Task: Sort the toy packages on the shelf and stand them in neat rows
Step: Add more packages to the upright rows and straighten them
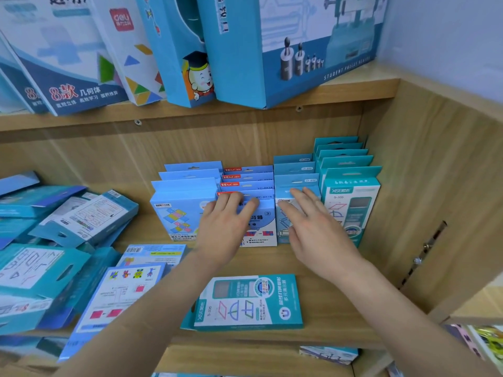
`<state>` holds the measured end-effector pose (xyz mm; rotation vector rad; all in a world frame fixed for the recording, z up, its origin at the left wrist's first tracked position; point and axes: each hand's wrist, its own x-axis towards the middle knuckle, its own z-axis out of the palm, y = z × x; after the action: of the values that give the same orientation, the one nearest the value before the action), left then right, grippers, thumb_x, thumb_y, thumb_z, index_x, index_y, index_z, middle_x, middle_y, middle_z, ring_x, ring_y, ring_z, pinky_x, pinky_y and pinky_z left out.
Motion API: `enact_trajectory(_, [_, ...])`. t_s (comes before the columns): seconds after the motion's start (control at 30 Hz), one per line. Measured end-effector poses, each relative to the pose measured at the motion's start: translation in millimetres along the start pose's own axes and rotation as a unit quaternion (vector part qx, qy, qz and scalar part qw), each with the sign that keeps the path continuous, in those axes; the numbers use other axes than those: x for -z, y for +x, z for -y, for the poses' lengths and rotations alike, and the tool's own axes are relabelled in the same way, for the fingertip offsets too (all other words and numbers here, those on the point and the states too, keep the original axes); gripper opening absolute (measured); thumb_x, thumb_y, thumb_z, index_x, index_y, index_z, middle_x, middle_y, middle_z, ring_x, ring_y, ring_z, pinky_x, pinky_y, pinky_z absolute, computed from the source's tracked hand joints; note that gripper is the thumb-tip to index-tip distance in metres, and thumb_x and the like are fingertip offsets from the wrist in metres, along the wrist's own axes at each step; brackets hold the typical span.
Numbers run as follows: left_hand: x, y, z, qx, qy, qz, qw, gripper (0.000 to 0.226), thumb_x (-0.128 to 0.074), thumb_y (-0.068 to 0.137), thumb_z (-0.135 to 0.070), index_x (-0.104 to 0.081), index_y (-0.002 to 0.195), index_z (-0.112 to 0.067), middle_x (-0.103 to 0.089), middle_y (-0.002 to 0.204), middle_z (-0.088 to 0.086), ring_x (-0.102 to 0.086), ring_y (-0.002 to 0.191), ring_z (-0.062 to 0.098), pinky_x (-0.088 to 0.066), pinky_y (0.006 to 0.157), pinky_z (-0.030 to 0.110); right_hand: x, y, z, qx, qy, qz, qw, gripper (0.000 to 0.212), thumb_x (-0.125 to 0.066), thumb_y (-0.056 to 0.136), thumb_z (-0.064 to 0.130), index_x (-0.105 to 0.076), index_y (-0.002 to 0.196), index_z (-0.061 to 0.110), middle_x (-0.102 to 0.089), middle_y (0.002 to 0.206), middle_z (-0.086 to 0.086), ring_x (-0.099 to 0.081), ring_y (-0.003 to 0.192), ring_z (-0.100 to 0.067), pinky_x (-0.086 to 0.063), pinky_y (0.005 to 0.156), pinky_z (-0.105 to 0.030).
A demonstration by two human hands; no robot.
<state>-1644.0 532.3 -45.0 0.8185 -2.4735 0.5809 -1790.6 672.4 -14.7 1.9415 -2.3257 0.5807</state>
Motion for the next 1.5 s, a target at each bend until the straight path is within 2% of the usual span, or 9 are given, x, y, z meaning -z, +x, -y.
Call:
enact_trajectory(0.37, [5.0,0.9,-5.9,0.012,-0.029,0.023,0.999,0.066,-0.082,0.062,-0.015,-0.051,0.120,-0.020,-0.054,0.105,0.006,-0.052,0.095,0.028,-0.045,0.068,0.037,-13.0,-9.7,10.6,-0.001,0.165,-0.138,0.977,0.039,-0.059,0.086,0.008,-0.058,0.125,0.014,-0.053,0.133,-0.004,-0.045,0.125,-0.019,-0.026,0.105,-0.020])
enact_trajectory(0.53, [47.5,-13.9,3.3,0.049,-0.176,0.060,0.981,0.043,-0.072,0.079,-0.021,-0.059,0.120,-0.020,-0.056,0.117,0.003,-0.052,0.110,0.026,-0.051,0.078,0.041,-13.8,-18.2,24.9,-0.022,0.290,-0.115,0.950,0.036,-0.058,0.089,0.013,-0.059,0.124,0.021,-0.056,0.124,0.009,-0.051,0.116,-0.007,-0.044,0.100,-0.034])
enact_trajectory(0.67, [94.1,-66.4,21.9,0.163,-0.301,0.063,0.937,0.017,-0.061,0.086,-0.026,-0.068,0.101,-0.024,-0.066,0.101,-0.009,-0.059,0.095,0.009,-0.049,0.081,0.032,-15.7,-24.2,40.8,-0.016,0.341,-0.059,0.938,0.038,-0.061,0.088,0.013,-0.059,0.116,0.039,-0.059,0.111,0.017,-0.055,0.100,0.002,-0.050,0.086,-0.025])
enact_trajectory(0.83, [136.8,-148.0,39.3,0.270,-0.349,0.067,0.895,0.018,-0.050,0.083,-0.040,-0.060,0.096,-0.032,-0.067,0.088,-0.018,-0.063,0.081,0.001,-0.050,0.076,0.027,-28.0,-22.7,91.0,0.029,0.387,0.018,0.922,0.041,-0.063,0.085,0.010,-0.057,0.101,0.048,-0.062,0.102,0.021,-0.058,0.095,0.000,-0.052,0.082,-0.028])
enact_trajectory(0.97, [139.9,-210.2,70.6,0.301,-0.257,0.053,0.917,0.028,-0.054,0.078,-0.013,-0.066,0.096,-0.031,-0.064,0.099,-0.018,-0.060,0.095,0.003,-0.044,0.084,0.012,-42.5,-20.4,139.5,0.101,0.346,0.080,0.929,0.032,-0.064,0.086,0.021,-0.059,0.109,0.043,-0.056,0.111,0.027,-0.052,0.104,0.004,-0.046,0.093,-0.026])
enact_trajectory(1.1, [128.8,-258.3,98.1,0.287,-0.199,0.115,0.930,0.059,-0.067,0.068,-0.005,-0.057,0.118,-0.034,-0.054,0.127,-0.008,-0.052,0.114,0.014,-0.048,0.093,0.030,-56.9,-17.9,180.5,0.173,0.253,0.142,0.941,0.053,-0.068,0.082,0.033,-0.048,0.131,0.038,-0.040,0.138,0.018,-0.030,0.128,0.003,-0.021,0.109,-0.013])
enact_trajectory(1.2, [115.4,-273.2,105.6,0.268,-0.195,0.161,0.930,0.075,-0.078,0.071,-0.019,-0.040,0.132,-0.042,-0.043,0.142,-0.007,-0.044,0.125,0.017,-0.052,0.088,0.035,-69.3,-20.2,202.3,0.193,0.166,0.208,0.944,0.070,-0.064,0.082,0.042,-0.027,0.142,0.043,-0.013,0.153,0.016,-0.002,0.140,-0.001,-0.016,0.113,-0.021])
enact_trajectory(1.37, [96.2,-274.6,122.9,0.240,-0.212,0.104,0.942,0.041,-0.056,0.086,-0.038,-0.049,0.126,-0.041,-0.054,0.133,-0.001,-0.056,0.110,0.020,-0.057,0.076,0.033,-88.2,-25.6,214.4,0.179,0.056,0.270,0.944,0.082,-0.060,0.083,0.043,-0.005,0.143,0.052,0.016,0.154,0.019,0.017,0.142,-0.006,-0.020,0.115,-0.042])
enact_trajectory(1.5, [88.5,-271.0,136.4,0.215,-0.231,0.054,0.947,0.031,-0.038,0.094,-0.047,-0.054,0.118,-0.038,-0.062,0.121,-0.001,-0.060,0.099,0.017,-0.057,0.069,0.032,-94.4,-27.3,216.5,0.154,0.128,0.207,0.958,0.049,-0.041,0.086,0.063,-0.030,0.133,0.059,-0.012,0.153,0.025,0.002,0.141,0.004,-0.020,0.116,-0.029])
